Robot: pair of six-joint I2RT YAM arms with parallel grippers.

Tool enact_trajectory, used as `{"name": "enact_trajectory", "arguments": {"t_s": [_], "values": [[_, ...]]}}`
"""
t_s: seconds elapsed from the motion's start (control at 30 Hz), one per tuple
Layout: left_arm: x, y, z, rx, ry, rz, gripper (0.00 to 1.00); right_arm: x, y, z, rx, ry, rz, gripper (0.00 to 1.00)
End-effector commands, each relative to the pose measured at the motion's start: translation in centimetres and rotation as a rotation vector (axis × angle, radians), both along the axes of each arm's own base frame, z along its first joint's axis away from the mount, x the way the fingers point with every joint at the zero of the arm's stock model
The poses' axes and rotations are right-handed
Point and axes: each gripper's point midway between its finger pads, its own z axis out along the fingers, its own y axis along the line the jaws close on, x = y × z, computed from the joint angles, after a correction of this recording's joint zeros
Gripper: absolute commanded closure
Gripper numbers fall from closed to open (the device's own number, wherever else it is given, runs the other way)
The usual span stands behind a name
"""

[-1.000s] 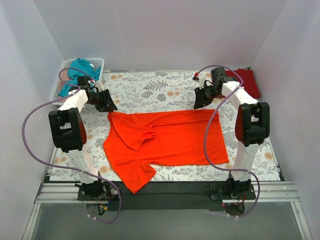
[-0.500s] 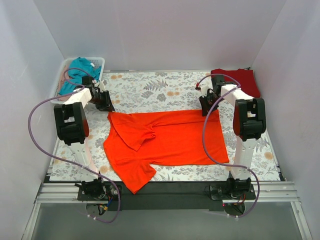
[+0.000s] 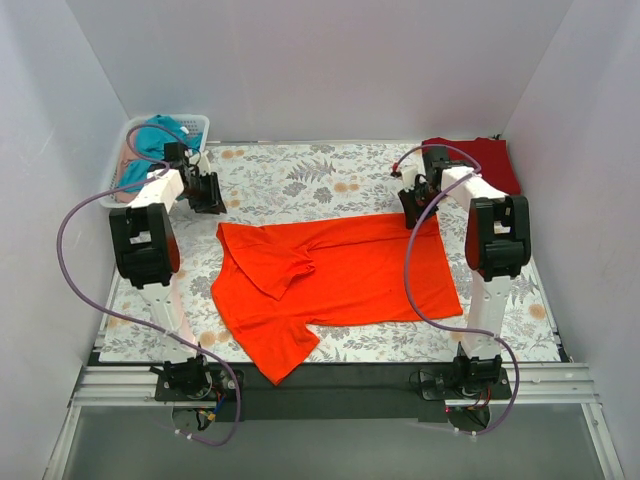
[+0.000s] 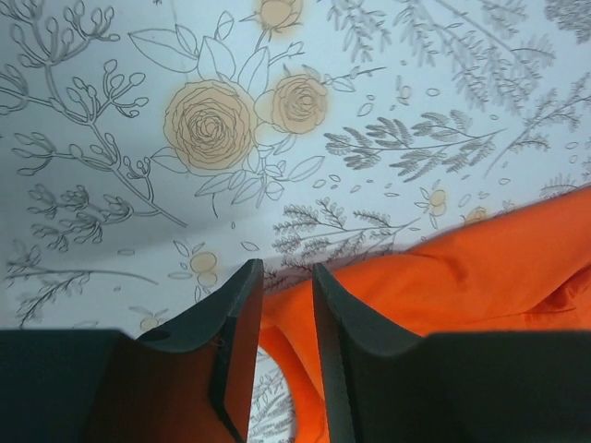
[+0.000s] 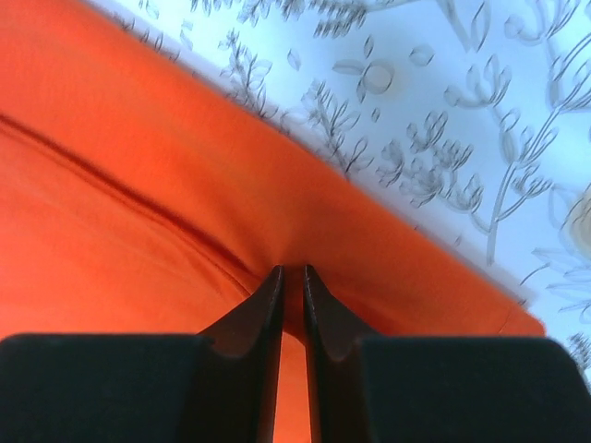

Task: Fold and stack the t-shirts
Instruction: Fold the tshirt

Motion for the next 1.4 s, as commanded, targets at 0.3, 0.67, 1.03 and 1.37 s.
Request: {"name": "enact_trajectory", "arguments": {"t_s": [0.3, 0.67, 1.03, 1.37], "values": [[-4.2, -3.5, 6.4, 0.231, -0.090, -0.111, 0.73, 1.1, 0.2, 7.0, 0.037, -0.157, -0.001, 0.79], [-6.4, -2.1, -0.2, 0.358, 0.090, -0.064, 0.76, 0.3, -0.4, 2.0, -0.008, -0.043, 0.009, 0.80], [-1.1, 0.9, -4.5, 0.502, 0.097, -0.048, 0.79, 0.4, -1.3, 0.2, -0.064, -0.025, 0.011, 0.80], [1.8, -2.1, -0.4, 0.330, -0.002, -0.147, 0.69, 3.0, -0.3, 4.3, -0.010, -0.125, -0.011, 0.70]]}}
